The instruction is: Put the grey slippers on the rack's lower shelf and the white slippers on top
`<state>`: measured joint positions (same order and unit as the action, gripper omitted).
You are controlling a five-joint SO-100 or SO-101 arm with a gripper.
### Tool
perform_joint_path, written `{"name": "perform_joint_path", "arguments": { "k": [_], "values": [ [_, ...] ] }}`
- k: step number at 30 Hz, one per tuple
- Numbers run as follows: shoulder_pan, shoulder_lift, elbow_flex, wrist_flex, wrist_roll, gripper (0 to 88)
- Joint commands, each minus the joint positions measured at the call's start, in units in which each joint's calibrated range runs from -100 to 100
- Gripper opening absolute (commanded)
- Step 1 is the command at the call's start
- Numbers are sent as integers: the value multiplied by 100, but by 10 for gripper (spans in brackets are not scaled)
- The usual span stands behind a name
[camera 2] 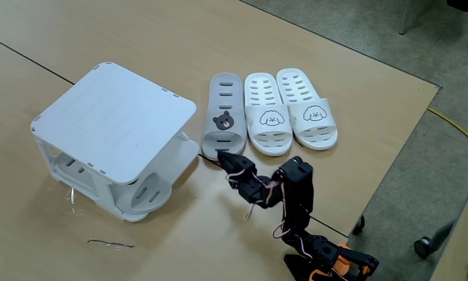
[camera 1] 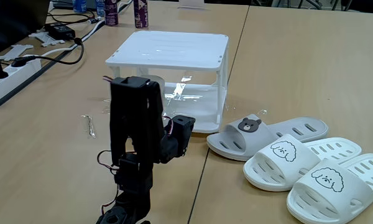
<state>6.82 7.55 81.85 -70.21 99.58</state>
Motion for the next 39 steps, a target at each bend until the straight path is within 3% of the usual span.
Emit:
{"name": "perform_joint_path", "arguments": {
  "k": [1,5,10,15,18,24,33,39],
  "values": [
    [231,958,-1306,-442,42,7],
    [478,1648,-2479,-450,42,15],
    [544,2312,-3426,-442,42,209],
    [757,2884,-4446,-442,42,223],
    [1021,3137,-4879,-442,42,302],
    [1308,3406,-5240,-416,42,311],
    [1358,4298,-6548,-287,42,295],
    [1358,4618,-7477,404,42,3]
  ]
}}
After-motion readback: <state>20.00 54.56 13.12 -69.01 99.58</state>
